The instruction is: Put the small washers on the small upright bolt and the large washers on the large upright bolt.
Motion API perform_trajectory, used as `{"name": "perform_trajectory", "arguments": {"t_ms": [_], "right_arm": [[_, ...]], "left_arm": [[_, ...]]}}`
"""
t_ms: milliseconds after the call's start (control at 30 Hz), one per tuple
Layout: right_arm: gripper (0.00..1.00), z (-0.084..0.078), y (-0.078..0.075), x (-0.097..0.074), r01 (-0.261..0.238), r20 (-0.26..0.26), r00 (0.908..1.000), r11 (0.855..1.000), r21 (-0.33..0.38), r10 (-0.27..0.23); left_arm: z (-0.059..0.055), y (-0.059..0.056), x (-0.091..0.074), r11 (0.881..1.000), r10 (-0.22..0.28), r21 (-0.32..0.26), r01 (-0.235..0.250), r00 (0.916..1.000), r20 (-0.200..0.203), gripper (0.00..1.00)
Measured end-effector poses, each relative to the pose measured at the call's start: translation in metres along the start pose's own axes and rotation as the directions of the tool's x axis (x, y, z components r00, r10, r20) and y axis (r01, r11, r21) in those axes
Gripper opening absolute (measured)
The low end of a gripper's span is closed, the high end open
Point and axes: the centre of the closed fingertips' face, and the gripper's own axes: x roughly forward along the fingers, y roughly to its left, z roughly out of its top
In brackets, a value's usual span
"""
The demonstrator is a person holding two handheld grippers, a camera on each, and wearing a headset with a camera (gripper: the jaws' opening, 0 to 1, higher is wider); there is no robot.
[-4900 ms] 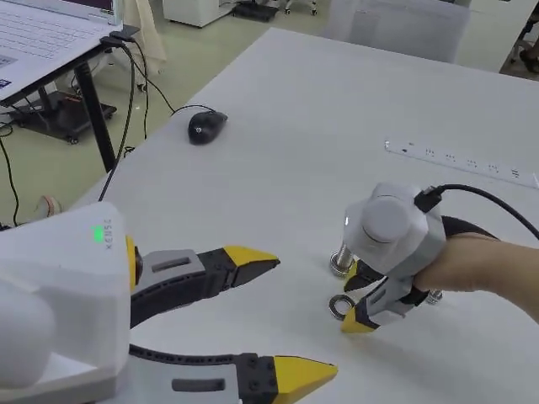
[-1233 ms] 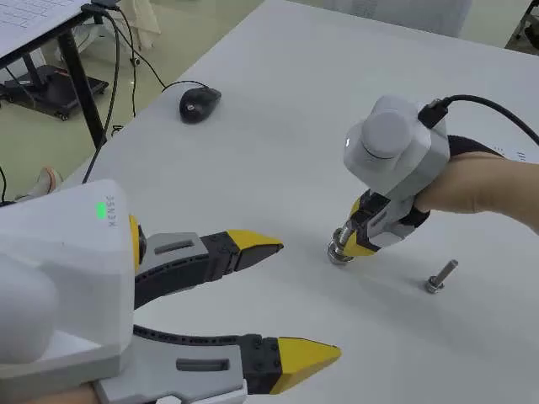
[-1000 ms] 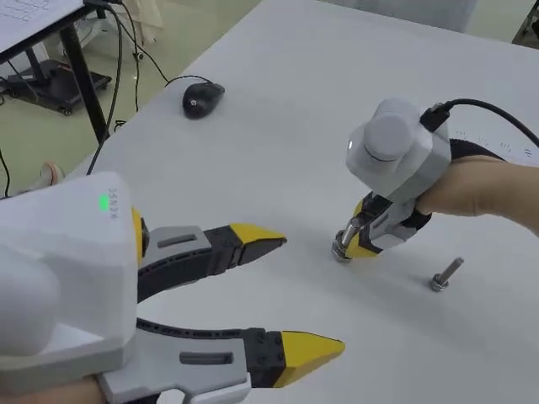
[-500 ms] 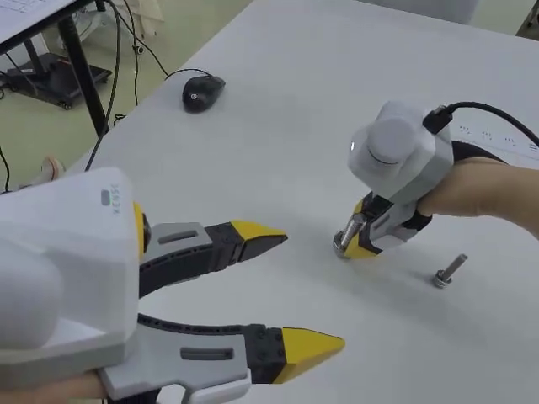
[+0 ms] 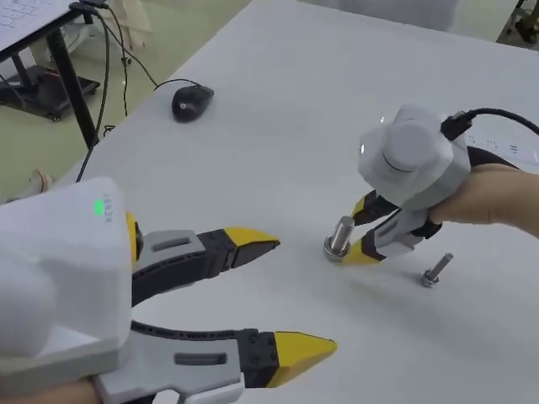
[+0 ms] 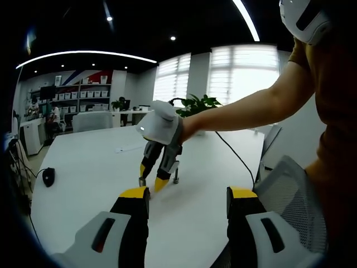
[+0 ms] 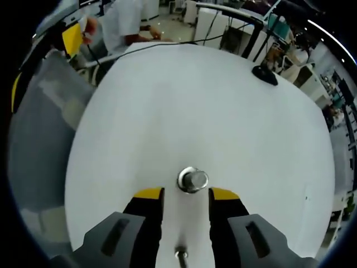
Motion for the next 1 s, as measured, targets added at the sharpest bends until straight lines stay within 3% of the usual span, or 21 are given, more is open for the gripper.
{"name": "perform_trajectory", "arguments": {"t_ms": [200,300,433,500,567,600,700,733,767,833,900,1000], "right_arm": [[0.33,0.006,0.012,-0.024,0.073,0.085,0.9936,0.997,0.011,-0.074],[0.33,0.009,0.023,-0.037,0.115,0.152,0.9812,0.993,0.035,-0.119],[0.33,0.01,0.043,-0.053,0.136,0.225,0.9626,0.987,0.081,-0.151],[0.33,0.008,0.053,-0.059,0.134,0.242,0.9582,0.987,0.092,-0.152],[0.33,0.01,0.06,-0.065,0.155,0.284,0.9422,0.982,0.105,-0.179],[0.33,0.007,0.066,-0.068,0.155,0.29,0.9391,0.981,0.12,-0.184],[0.33,0.007,0.078,-0.077,0.171,0.344,0.9136,0.973,0.157,-0.216],[0.33,0.01,0.085,-0.081,0.16,0.386,0.8964,0.972,0.174,-0.217],[0.33,0.009,0.089,-0.084,0.157,0.401,0.8886,0.969,0.193,-0.223],[0.33,0.004,0.097,-0.089,0.167,0.403,0.8816,0.961,0.22,-0.245],[0.33,0.004,0.109,-0.095,0.151,0.449,0.8579,0.958,0.245,-0.25],[0.33,0.0,0.125,-0.102,0.119,0.485,0.8339,0.944,0.307,-0.263]], "left_arm": [[0.002,-0.007,0.003,0.999,-0.031,0.022,0.031,0.9994,-0.016,0.55],[0.005,-0.01,0.004,0.998,-0.049,0.026,0.05,0.9987,-0.015,0.55],[0.012,-0.015,0.004,0.998,-0.067,0.022,0.067,0.9977,0.001,0.55],[0.016,-0.02,0.003,0.997,-0.077,0.025,0.076,0.997,0.008,0.55],[0.019,-0.026,0.002,0.996,-0.089,0.026,0.088,0.996,0.012,0.55],[0.02,-0.028,0.001,0.995,-0.093,0.029,0.092,0.9956,0.014,0.55],[0.021,-0.036,-0.001,0.994,-0.105,0.033,0.104,0.9944,0.014,0.55],[0.021,-0.037,-0.001,0.994,-0.106,0.036,0.105,0.9943,0.011,0.55],[0.019,-0.04,-0.001,0.993,-0.108,0.038,0.108,0.9941,0.001,0.55],[0.016,-0.043,-0.001,0.993,-0.111,0.04,0.111,0.9938,-0.012,0.55],[0.014,-0.048,-0.001,0.993,-0.114,0.038,0.114,0.9933,-0.021,0.55],[0.012,-0.055,-0.002,0.991,-0.127,0.03,0.127,0.9919,-0.012,0.55]]}}
